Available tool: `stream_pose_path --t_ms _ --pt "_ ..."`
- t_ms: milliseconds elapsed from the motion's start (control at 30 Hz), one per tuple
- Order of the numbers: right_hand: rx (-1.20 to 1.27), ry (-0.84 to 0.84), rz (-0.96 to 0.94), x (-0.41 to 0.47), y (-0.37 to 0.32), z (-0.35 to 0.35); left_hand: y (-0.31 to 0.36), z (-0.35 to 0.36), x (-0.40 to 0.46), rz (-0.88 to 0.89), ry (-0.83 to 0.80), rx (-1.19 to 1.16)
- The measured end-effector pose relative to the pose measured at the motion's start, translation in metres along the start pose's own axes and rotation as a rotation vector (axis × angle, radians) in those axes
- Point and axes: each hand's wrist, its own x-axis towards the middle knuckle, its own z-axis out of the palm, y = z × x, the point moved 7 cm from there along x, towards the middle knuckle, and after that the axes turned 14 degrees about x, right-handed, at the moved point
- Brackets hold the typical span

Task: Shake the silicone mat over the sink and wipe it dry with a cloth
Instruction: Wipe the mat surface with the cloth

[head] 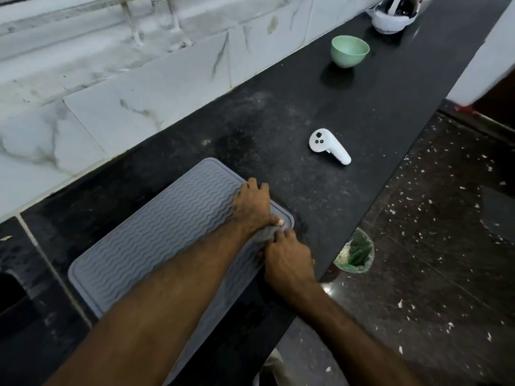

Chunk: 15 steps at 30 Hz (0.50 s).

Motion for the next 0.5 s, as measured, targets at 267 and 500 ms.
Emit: stream_pose_path --t_ms 267,500 --pt "0.043 -0.158 -0.144 -0.034 -0.040 0.027 -0.001 0.001 -0.002 0.046 -0.016 -0.003" --pt "0.118 -0.049 -0.010 -0.019 -0.005 0.000 -0.025 0.024 -0.031 0.324 -0.148 -0.043"
